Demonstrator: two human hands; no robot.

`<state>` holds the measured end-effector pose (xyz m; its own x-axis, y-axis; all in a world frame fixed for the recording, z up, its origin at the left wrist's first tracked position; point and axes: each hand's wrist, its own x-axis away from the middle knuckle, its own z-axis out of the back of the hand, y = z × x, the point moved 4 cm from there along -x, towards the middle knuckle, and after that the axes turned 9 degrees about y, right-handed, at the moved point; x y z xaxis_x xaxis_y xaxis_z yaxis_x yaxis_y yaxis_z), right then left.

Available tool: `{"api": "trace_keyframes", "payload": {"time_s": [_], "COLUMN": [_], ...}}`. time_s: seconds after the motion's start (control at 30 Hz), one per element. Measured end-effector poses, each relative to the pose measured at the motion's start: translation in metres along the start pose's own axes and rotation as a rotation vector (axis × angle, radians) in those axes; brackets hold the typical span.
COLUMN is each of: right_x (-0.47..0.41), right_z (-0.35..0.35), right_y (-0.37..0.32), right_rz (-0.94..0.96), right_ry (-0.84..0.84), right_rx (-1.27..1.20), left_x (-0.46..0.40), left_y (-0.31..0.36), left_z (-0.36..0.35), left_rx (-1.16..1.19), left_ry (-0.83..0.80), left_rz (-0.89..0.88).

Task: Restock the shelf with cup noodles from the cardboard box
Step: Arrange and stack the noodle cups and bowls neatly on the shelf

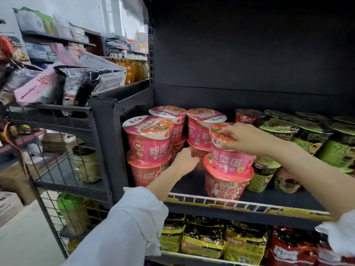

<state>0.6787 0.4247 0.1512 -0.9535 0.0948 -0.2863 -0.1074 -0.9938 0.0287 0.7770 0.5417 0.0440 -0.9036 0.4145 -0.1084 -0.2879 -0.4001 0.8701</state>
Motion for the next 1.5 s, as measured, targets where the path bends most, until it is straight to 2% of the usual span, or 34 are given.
{"api": "trace_keyframes", "payload": {"time_s": [0.13, 0.27, 0.43, 0.67, 0.87, 1.03, 1.13, 1.3, 1.5], "right_x": [-0.023, -0.055, -0.094, -0.127, -0.135, -0.138, -0.143, -0.145, -0.157], "right_z": [-0.001, -0.004, -0.008, -0.023, -0.031, -0.024, -0.026, -0.028, -0.037], "right_y": [-0.009, -0.006, -0.001, 0.001, 0.021, 0.035, 0.036, 0.026, 0.002], "right_rz": [-0.020, -0.071, -0.115, -0.142, -0.081, -0.071, -0.072, -0.091, -0.123], "right_ry": [0.105, 0.147, 0.075, -0.072, -0.120, -0.154, -0.155, -0.073, 0.087], "right_rx": [-0.088, -0.127, -0.155, -0.108, -0.011, -0.098, -0.123, -0.031, 0.250], "left_x": [-0.022, -0.039, -0.059, -0.067, -0.075, -0.101, -0.108, -0.106, -0.108], "left_y": [-0.006, -0.010, -0.021, -0.026, -0.030, -0.034, -0.037, -0.029, -0.036], "left_z": [0.012, 0.013, 0.003, -0.015, -0.033, -0.027, -0.033, -0.042, -0.048], "left_rx": [-0.005, 0.049, 0.103, 0.282, 0.253, 0.307, 0.404, 0.665, 0.629], "left_ry": [0.123, 0.121, 0.053, -0.003, -0.095, 0.109, 0.091, 0.032, 0.027], "left_rz": [0.035, 0.086, 0.150, 0.116, 0.071, 0.176, 0.267, 0.357, 0.320]}}
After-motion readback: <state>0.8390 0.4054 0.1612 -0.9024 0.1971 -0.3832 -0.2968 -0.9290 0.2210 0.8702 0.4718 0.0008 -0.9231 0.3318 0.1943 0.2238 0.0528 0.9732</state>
